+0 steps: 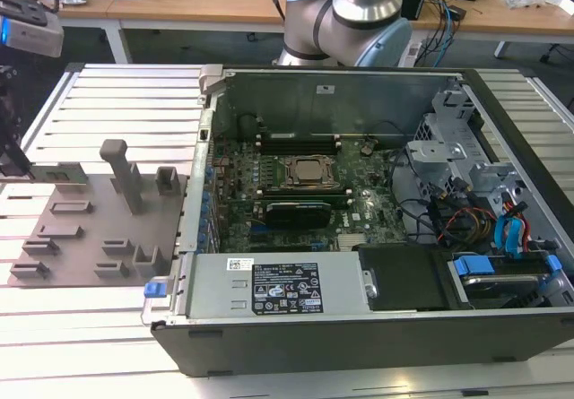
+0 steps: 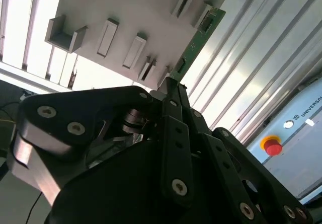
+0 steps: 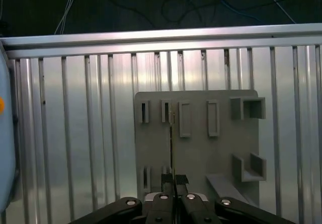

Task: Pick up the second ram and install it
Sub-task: 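Pick up the second ram and move it above second insertion slot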

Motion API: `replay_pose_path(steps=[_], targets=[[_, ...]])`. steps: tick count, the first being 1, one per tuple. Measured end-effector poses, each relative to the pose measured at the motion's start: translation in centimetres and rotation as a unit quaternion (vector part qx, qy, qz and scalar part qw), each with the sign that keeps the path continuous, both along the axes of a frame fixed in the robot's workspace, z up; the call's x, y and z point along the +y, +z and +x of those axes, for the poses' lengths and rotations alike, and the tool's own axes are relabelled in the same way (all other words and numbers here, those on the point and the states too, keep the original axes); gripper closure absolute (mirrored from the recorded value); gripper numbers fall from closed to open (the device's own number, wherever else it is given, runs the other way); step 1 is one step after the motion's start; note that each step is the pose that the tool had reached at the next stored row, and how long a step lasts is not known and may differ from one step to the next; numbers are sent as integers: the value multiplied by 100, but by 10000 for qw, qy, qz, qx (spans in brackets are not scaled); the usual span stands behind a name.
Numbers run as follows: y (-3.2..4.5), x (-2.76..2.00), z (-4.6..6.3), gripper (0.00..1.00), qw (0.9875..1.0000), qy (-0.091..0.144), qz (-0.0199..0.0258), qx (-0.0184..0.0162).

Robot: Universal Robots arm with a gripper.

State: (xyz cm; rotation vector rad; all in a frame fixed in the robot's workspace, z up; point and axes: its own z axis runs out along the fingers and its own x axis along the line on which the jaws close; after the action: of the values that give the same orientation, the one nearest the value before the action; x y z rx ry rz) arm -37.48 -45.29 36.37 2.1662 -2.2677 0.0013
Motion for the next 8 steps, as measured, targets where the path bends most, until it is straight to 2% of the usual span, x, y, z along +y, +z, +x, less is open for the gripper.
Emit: replay_pose_path(steps=[2, 4, 6, 8], targets=[[106, 0, 0, 88, 10000, 0, 0, 0], [147, 0, 0, 88, 10000, 0, 0, 0], [241, 0, 0, 88, 10000, 0, 0, 0], [300, 0, 0, 88, 10000, 0, 0, 0]])
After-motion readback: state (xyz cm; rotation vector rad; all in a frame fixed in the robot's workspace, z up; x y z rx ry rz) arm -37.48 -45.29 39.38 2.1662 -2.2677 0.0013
